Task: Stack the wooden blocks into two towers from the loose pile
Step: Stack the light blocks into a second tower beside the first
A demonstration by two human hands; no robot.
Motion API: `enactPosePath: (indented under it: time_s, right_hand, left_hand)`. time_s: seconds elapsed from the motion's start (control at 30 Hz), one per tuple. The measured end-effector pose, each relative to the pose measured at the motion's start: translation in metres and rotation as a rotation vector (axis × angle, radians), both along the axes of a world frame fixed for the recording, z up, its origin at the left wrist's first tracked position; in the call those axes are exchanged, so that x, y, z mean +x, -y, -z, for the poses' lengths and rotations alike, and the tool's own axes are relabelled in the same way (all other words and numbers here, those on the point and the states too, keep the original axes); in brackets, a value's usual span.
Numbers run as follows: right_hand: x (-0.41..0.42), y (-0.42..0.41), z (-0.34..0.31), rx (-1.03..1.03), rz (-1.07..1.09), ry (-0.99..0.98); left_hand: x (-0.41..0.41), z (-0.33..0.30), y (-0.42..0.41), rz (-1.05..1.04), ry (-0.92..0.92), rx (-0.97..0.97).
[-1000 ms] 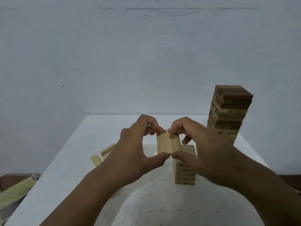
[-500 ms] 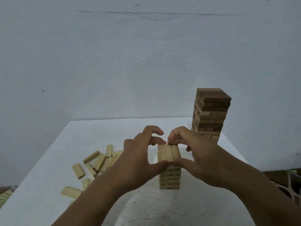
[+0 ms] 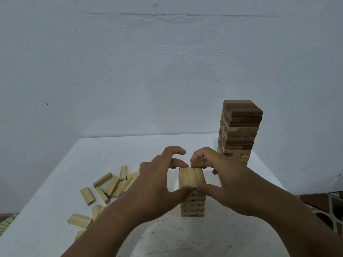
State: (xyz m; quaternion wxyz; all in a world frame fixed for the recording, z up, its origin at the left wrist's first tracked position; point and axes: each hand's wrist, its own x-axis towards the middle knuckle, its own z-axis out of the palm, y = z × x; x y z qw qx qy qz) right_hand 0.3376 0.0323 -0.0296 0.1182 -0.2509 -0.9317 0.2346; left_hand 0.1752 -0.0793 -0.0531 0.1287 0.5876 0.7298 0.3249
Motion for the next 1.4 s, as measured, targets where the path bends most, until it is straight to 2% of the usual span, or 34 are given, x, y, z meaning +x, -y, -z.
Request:
enactPosePath:
  time_s: [0.67,0.93,1.17,1.4]
  right_hand:
    - [0.002,-0.003,-0.001,0.062,-0.016,-0.005]
    - [-0.024,0.017,-0.002,0.075,-0.011,-0.087]
    - [-0.076,0.067,0.016,0.102,-0.251,-0.208]
    - [-0.112,0.094,0.053,0.102,-0.394,-0.105]
  left_hand:
    - [-0.007,0.004,0.000,0.014,-0.004,-0.011]
    - [-0.033,0.001,0.041,-0.067,0.010,0.074]
    - [-0.072,0.013,0.106,-0.210,-0.018,0.112]
    - [-0.096,0.042,0.150,-0.260,-0.166,0.054]
